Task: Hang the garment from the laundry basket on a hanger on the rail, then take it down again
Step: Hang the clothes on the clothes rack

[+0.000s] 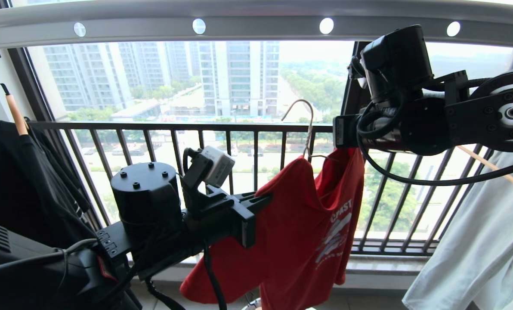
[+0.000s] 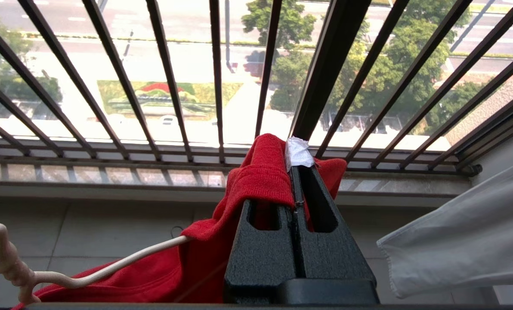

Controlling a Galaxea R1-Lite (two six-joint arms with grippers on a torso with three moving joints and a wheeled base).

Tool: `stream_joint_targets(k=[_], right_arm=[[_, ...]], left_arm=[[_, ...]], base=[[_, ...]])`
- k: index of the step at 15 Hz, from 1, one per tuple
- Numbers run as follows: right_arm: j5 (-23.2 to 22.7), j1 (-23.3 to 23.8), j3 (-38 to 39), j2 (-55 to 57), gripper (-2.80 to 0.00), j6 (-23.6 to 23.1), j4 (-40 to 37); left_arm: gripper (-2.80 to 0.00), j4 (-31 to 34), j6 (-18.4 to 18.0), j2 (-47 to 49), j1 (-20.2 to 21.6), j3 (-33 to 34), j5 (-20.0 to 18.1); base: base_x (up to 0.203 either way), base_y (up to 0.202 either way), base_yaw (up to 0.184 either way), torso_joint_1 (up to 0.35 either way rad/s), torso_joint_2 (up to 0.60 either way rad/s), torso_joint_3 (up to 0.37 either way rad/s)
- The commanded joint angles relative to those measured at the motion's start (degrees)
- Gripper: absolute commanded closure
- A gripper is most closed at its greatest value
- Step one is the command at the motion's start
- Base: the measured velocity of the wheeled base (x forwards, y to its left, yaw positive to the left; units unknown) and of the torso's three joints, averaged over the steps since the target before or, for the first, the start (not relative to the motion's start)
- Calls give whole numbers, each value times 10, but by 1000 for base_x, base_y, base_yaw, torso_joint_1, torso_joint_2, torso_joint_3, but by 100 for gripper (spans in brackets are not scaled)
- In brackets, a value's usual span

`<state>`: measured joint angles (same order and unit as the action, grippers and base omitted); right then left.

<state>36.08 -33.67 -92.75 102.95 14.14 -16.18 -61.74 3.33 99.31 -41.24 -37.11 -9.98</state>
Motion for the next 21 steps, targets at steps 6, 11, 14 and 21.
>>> stream_joint_targets(k=[6, 11, 14, 21], right_arm=[[29, -8, -3, 25, 0, 12, -2], [72, -14, -23, 42, 0, 11, -4], [74, -22, -23, 35, 0, 11, -5], [97, -34, -23, 33, 0, 11, -5]], left_arm=[[0, -133, -46, 33, -22, 61, 53], [0, -243, -94, 109, -75, 63, 125], [0, -257, -120, 133, -82, 50, 168], [0, -259, -126, 175, -87, -13, 248]], base=[[0, 0, 0, 0, 0, 0], [0, 0, 0, 0, 0, 0], [0, 0, 0, 0, 0, 0], [0, 0, 0, 0, 0, 0]])
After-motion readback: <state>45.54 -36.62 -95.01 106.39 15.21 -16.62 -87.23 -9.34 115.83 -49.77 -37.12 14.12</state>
